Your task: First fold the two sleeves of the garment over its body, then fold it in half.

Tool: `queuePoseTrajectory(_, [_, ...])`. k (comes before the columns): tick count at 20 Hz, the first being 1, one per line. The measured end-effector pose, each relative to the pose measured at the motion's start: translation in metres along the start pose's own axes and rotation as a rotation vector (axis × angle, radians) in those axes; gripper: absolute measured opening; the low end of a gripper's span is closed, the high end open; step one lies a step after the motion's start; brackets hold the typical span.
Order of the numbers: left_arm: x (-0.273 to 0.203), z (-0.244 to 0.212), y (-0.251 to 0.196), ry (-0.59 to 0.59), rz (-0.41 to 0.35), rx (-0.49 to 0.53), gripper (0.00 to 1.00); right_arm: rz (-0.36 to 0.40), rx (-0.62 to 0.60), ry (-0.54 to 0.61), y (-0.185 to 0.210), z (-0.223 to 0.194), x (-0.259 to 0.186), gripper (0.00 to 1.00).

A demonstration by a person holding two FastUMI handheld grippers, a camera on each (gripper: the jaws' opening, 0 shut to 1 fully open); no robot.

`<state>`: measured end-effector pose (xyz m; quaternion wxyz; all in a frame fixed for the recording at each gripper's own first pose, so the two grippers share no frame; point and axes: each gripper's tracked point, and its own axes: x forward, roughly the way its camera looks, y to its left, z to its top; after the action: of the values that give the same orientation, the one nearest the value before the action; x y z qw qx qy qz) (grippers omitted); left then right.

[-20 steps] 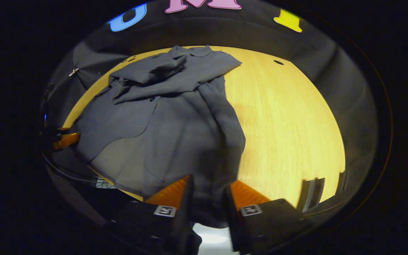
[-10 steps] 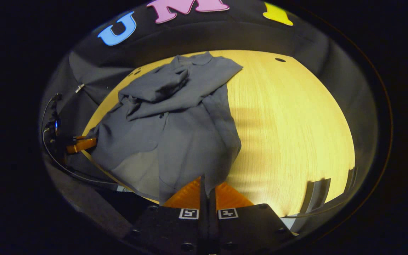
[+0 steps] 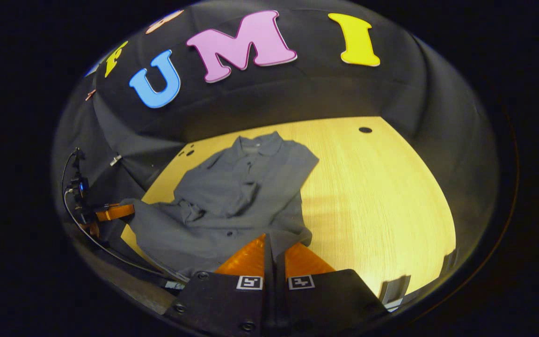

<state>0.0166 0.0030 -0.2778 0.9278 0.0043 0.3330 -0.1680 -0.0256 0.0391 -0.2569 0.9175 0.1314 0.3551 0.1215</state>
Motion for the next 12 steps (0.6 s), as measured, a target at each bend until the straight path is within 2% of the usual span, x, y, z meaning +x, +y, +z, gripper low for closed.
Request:
queuePoseTrajectory(7, [0.024, 0.077, 0.015, -0.106, 0.008, 0.036, 0.05, 0.027, -0.056, -0.092, 0.008, 0.065, 0.026, 0.05])
queuePoseTrajectory(12, [0.049, 0.128, 0.023, -0.176, 0.024, 0.039, 0.05, 0.006, -0.063, -0.163, 0.001, 0.117, 0.053, 0.05])
